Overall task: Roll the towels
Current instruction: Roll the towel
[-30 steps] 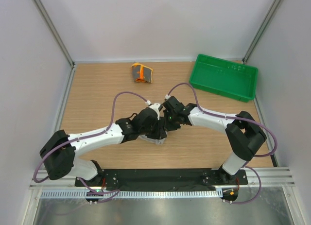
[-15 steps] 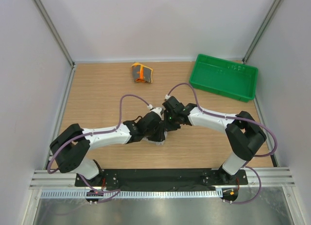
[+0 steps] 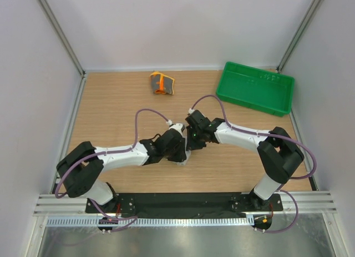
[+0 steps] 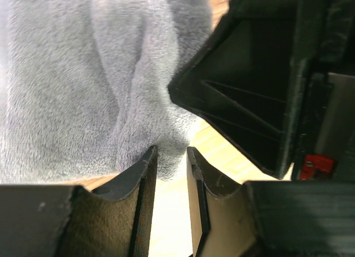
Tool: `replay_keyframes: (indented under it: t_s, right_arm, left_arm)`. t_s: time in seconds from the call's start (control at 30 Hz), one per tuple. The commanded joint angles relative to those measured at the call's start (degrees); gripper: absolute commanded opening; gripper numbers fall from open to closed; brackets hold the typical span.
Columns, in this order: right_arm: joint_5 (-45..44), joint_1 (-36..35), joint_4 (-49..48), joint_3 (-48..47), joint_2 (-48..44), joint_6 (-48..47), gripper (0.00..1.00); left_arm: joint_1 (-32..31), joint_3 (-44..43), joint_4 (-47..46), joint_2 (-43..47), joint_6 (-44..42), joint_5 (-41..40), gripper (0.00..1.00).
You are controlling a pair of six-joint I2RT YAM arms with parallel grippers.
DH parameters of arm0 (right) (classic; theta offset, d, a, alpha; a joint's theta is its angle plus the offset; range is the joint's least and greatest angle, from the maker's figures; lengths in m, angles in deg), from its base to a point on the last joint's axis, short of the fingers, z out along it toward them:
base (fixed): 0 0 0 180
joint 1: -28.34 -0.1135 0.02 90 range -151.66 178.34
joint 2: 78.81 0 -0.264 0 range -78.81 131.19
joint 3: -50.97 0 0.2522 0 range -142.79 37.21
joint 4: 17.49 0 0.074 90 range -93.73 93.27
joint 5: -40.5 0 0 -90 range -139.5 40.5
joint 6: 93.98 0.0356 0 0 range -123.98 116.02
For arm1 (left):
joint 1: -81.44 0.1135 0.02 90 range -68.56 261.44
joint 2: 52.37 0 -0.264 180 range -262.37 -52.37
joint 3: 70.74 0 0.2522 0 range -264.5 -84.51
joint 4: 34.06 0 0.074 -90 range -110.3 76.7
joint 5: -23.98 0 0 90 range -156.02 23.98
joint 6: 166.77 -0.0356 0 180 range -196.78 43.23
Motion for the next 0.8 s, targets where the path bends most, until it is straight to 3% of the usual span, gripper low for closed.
replay_keyframes:
  t_s: [0.0, 0.23, 0.3, 0.33, 0.37, 0.5, 0.63, 0.77]
  right_arm:
    - [-0.95, -0.31, 2.74, -2.08, 0.03, -0.86, 0.01]
    - [-1.03, -0.31, 3.36, -2.78, 0.91, -1.3, 0.02]
    - [-1.12, -0.31, 3.53, -3.05, 1.17, -1.57, 0.07]
    - [-1.21, -0.4, 3.53, -3.22, 1.26, -1.83, 0.1]
    - [-1.38, -0.4, 3.71, -3.22, 1.35, -2.01, 0.24]
    - [-3.74, -0.4, 4.76, -4.1, 1.17, -2.71, 0.6]
    - [-5.25, -0.31, 6.08, -5.42, 0.82, -3.32, 0.71]
    - [-5.95, 0.04, 7.05, -6.56, 0.21, -3.76, 0.74]
  left_arm:
    - [1.21, 1.25, 0.0, 1.51, -2.47, -2.4, 0.3]
    - [2.53, 2.39, 0.0, 1.16, -3.35, -2.58, 0.31]
    - [3.41, 3.52, -1.4, 0.9, -3.0, -1.44, 0.31]
    - [3.85, 3.88, -1.93, 0.72, -2.91, -0.91, 0.31]
    - [4.2, 4.23, -2.54, 0.46, -2.73, 0.05, 0.3]
    - [5.43, 5.55, -4.13, -0.69, -2.29, 1.29, 0.3]
    - [5.52, 5.47, -4.48, -1.65, -2.64, 1.81, 0.3]
    - [5.43, 5.2, -4.48, -2.71, -2.99, 2.34, 0.32]
